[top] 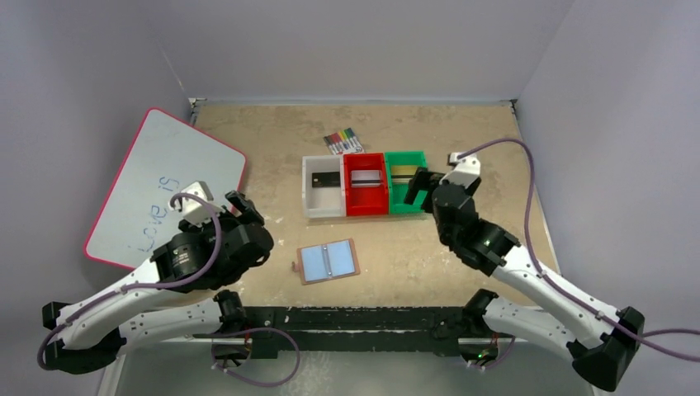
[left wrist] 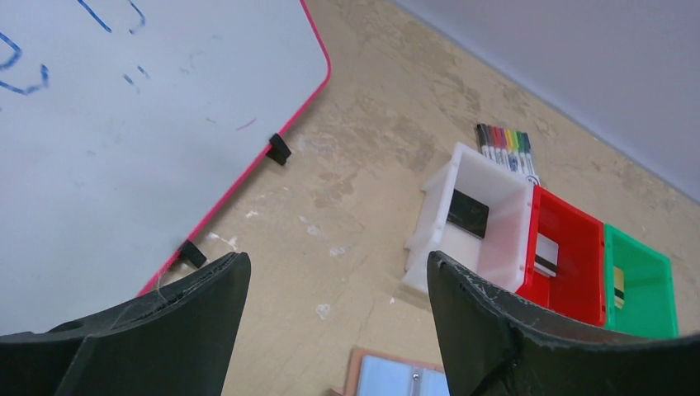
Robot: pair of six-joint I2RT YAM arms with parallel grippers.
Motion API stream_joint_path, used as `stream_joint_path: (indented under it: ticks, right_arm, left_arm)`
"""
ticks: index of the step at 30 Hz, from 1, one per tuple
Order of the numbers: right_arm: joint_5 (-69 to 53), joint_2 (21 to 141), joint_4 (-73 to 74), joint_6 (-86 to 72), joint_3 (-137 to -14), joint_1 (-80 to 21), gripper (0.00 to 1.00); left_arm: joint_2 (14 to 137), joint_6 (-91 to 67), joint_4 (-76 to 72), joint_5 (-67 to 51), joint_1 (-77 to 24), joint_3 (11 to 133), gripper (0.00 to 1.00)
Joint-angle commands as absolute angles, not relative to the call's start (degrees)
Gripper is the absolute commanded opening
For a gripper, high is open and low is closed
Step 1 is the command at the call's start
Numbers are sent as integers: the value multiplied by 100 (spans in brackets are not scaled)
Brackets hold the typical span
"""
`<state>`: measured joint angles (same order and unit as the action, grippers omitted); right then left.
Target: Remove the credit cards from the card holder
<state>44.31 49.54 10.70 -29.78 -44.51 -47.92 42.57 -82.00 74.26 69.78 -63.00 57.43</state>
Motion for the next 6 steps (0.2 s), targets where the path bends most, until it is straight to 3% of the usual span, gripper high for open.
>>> stream_joint_path:
  ticks: [1, 6]
  right_arm:
    - [3902, 5015, 863, -2207, -4983, -3374, 100]
    - [3140, 5002, 685, -1917, -5150, -2752, 100]
  left_arm:
    - [4402, -8346, 8042, 7647, -6292, 6235, 78]
    - [4612, -8374, 8316, 7963, -6291, 6542, 79]
